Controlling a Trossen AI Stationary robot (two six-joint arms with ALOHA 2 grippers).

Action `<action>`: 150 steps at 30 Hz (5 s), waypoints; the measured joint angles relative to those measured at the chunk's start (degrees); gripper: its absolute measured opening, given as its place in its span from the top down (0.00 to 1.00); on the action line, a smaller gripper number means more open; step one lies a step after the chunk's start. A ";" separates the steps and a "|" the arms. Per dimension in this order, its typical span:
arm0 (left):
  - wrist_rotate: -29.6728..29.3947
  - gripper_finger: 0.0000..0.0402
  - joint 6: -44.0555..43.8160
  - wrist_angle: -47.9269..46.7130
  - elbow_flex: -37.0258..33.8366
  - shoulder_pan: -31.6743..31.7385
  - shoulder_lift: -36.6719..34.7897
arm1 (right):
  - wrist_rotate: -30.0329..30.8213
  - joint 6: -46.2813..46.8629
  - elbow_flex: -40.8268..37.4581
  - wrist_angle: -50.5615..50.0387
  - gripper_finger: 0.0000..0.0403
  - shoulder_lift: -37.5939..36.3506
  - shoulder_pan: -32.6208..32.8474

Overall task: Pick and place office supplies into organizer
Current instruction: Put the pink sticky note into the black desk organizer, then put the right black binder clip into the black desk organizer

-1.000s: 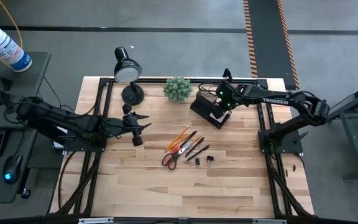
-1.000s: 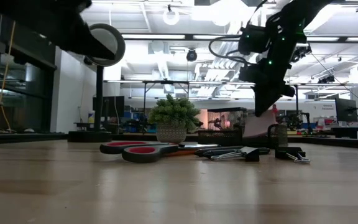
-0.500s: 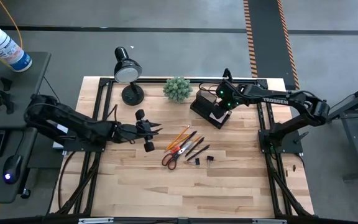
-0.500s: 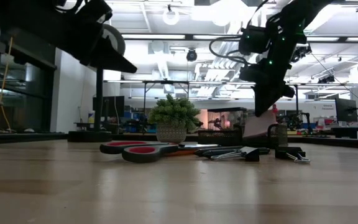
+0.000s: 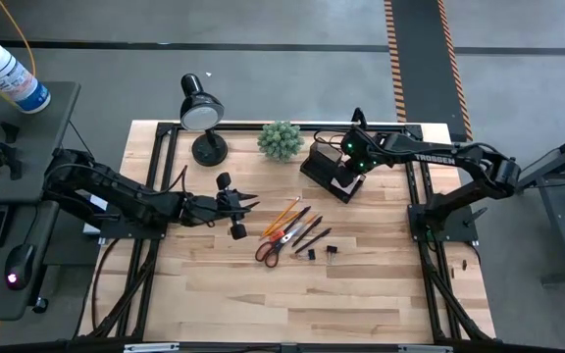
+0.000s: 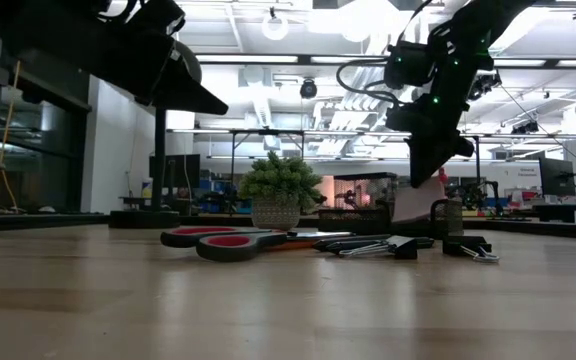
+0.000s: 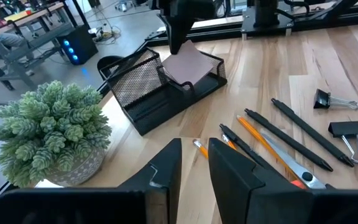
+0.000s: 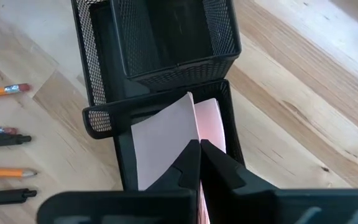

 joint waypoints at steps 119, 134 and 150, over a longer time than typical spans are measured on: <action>6.36 0.83 2.78 -11.84 -0.02 -0.11 0.00 | -3.67 -77.66 5.07 3.01 0.71 19.75 49.48; 6.36 0.83 2.80 -12.13 -0.02 -0.11 0.00 | -5.98 -74.38 5.03 3.32 0.85 20.55 48.42; 6.34 0.83 2.80 -12.10 -0.02 -0.08 0.00 | -4.37 -65.51 5.03 3.98 0.99 20.63 48.39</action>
